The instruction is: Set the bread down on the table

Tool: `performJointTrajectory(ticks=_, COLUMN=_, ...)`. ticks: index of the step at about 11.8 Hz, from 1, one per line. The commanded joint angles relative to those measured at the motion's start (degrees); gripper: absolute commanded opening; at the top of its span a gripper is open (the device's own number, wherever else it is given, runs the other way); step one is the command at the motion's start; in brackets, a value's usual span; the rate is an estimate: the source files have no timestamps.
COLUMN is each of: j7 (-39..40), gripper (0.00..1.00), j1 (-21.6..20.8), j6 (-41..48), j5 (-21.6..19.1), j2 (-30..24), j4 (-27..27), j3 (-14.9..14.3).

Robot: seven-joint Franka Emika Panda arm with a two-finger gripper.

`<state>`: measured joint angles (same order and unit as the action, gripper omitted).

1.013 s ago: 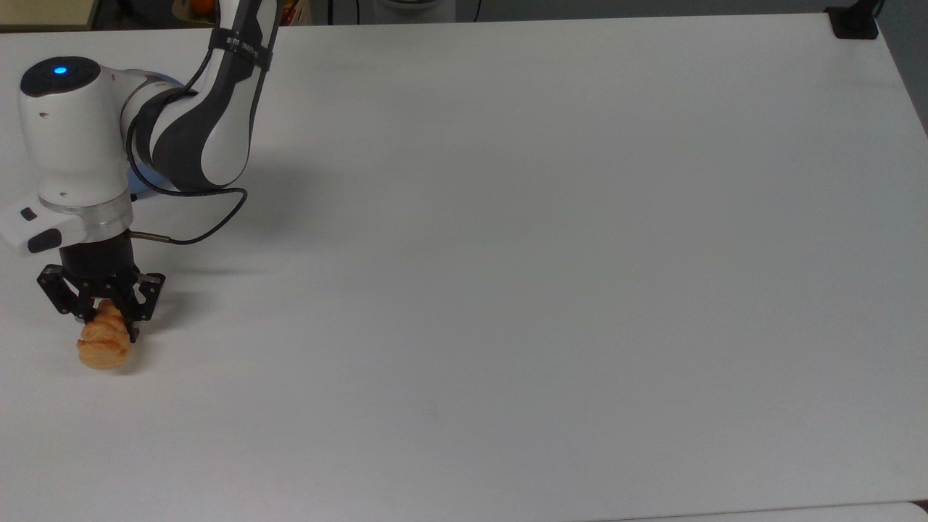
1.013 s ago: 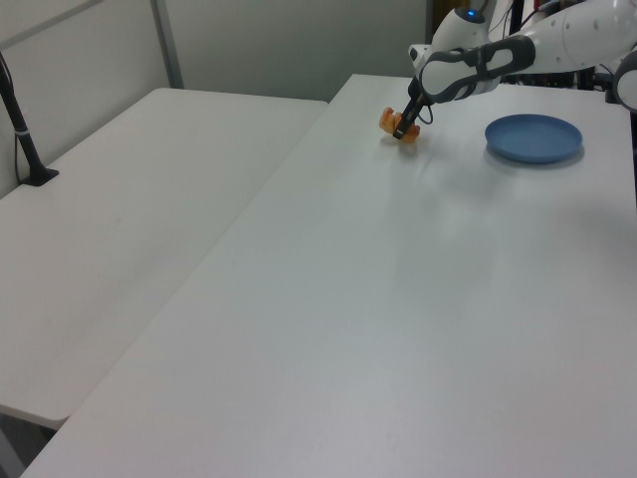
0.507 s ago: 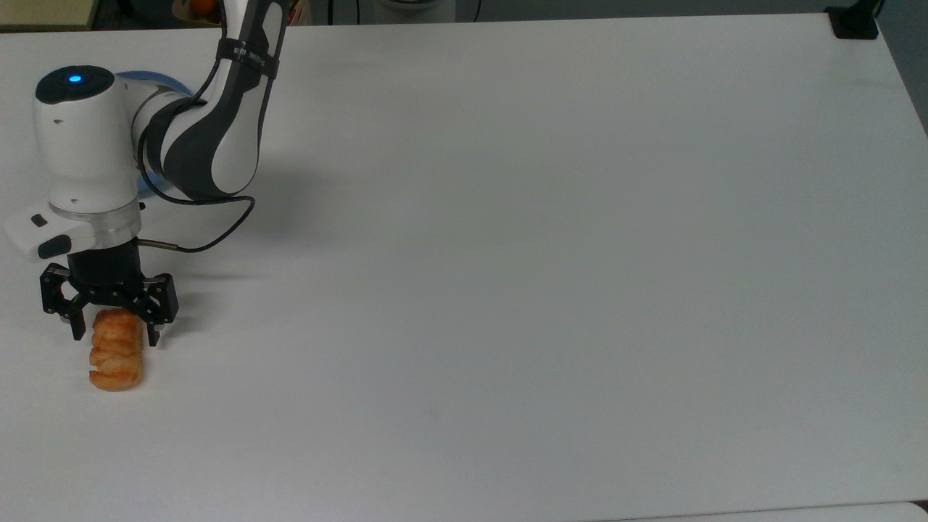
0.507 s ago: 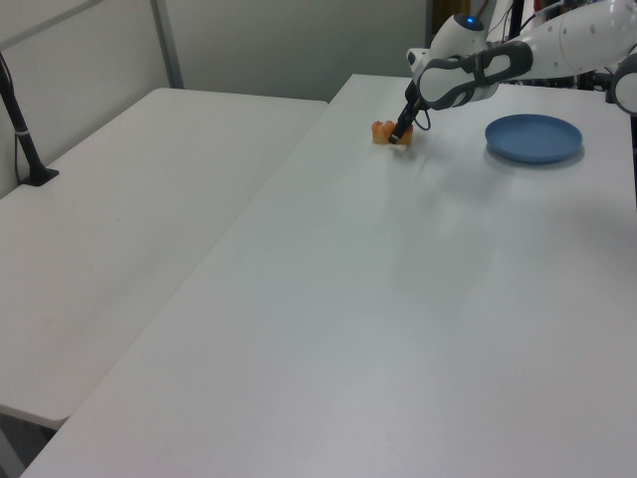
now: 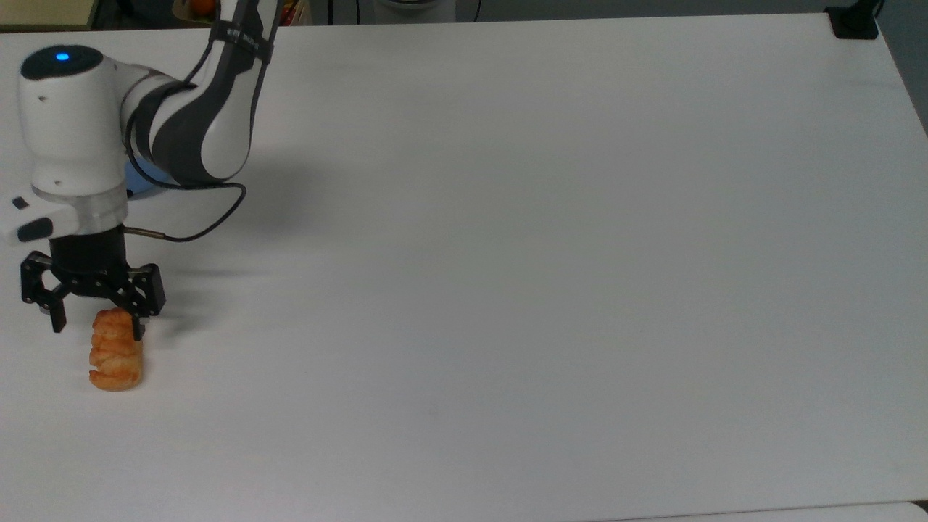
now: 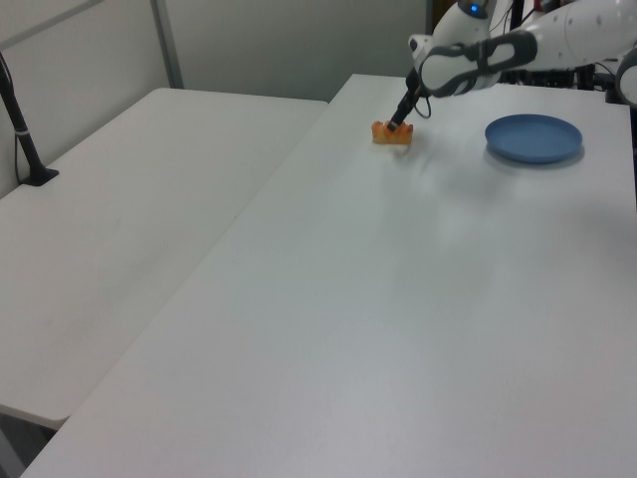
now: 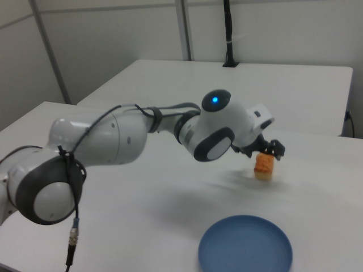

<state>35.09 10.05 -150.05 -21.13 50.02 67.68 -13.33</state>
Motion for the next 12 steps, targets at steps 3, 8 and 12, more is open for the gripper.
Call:
performJointTrajectory(ticks=3, j7=-4.5, gripper=1.0, j1=-0.3, j6=10.8, j5=-0.1, j2=-20.9, j4=14.7, j3=0.6)
performJointTrajectory(ticks=8, j7=-17.9, gripper=1.0, j1=0.2, j6=35.3, j5=1.3, j2=-39.3, j4=20.6, j3=0.4)
performJointTrajectory(ticks=12, j7=-32.9, gripper=1.0, j1=-2.8, j6=50.3, j5=9.9, j2=-47.8, j4=21.8, j3=3.1)
